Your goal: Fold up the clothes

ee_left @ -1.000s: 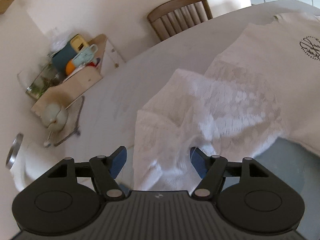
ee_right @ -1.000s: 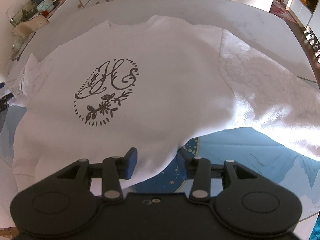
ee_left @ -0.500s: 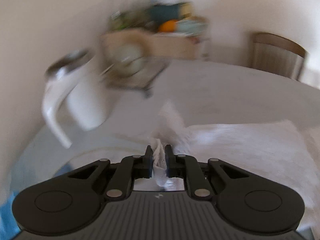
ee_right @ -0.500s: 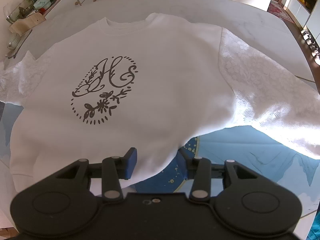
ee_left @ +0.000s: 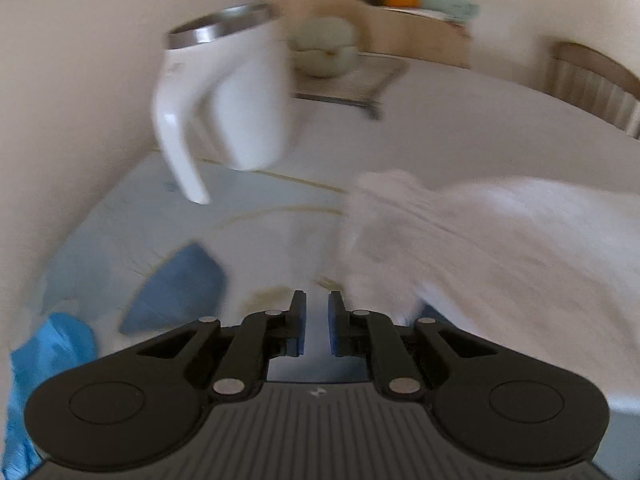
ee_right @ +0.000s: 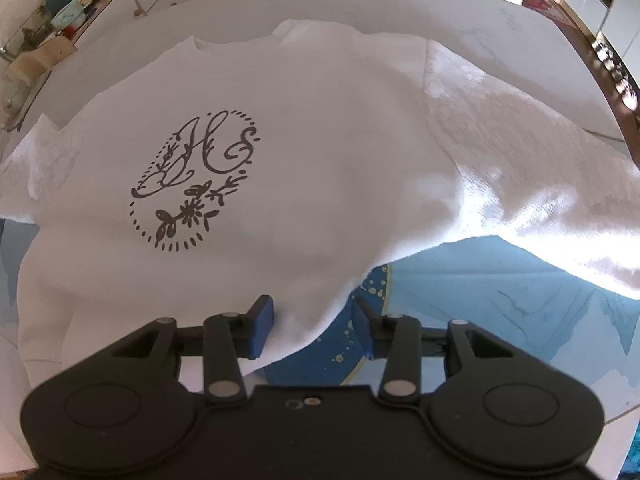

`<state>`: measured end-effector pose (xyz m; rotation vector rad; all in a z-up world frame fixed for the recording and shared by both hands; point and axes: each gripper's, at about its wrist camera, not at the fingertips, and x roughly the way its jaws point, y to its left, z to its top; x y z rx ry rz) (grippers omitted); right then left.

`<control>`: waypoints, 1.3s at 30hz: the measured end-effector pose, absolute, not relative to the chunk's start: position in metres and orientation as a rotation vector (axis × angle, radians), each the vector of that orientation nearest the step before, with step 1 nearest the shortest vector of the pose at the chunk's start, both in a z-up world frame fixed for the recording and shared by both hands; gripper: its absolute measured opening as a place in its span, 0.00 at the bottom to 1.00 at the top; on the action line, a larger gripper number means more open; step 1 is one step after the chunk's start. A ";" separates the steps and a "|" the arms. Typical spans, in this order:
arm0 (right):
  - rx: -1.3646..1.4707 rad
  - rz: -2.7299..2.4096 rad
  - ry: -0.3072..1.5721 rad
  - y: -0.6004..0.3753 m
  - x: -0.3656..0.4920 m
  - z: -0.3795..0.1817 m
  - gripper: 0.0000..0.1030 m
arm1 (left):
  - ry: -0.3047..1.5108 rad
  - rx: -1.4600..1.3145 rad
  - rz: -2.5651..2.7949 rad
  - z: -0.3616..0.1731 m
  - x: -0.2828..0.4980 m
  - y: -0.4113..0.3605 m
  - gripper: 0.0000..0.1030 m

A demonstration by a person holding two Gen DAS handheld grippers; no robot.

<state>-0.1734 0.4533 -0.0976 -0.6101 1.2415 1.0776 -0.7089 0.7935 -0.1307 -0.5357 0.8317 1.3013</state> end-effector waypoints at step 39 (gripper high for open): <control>-0.703 1.410 1.070 0.599 -0.213 -0.096 1.00 | 0.948 -0.151 0.359 -0.090 -0.453 0.519 0.67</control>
